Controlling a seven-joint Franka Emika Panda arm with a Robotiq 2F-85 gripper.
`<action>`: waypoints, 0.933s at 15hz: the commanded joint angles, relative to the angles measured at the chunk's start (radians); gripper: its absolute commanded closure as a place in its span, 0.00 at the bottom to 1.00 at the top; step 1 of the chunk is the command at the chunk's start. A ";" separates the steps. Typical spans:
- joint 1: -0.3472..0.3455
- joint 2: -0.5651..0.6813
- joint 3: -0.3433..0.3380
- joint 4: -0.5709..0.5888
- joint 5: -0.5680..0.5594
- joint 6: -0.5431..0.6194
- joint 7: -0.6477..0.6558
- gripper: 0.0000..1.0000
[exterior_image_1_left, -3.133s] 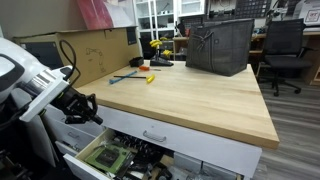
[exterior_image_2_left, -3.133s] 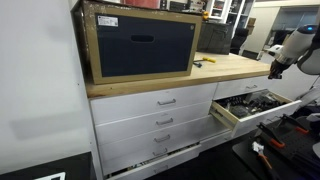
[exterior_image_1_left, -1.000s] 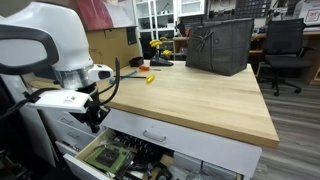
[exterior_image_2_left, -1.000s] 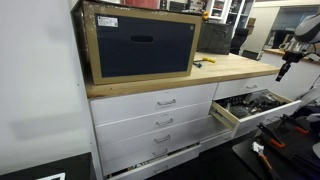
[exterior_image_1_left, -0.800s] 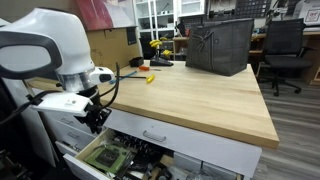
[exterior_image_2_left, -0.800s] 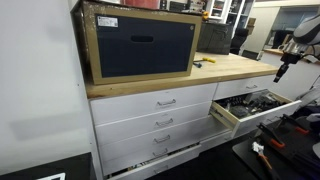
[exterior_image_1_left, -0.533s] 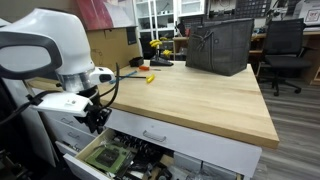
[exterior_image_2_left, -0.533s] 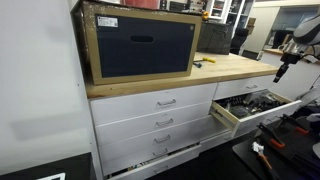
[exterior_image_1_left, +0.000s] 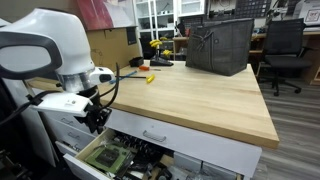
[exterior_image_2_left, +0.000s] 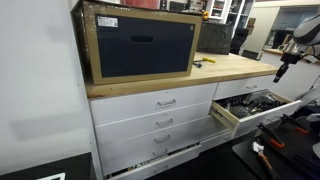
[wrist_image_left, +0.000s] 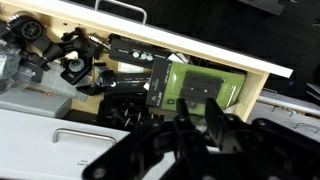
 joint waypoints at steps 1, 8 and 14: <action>0.000 0.000 0.000 0.000 0.000 0.000 0.000 0.74; 0.000 0.000 0.000 0.000 0.000 0.000 0.000 0.74; -0.020 -0.014 -0.002 -0.007 0.004 0.044 -0.009 0.34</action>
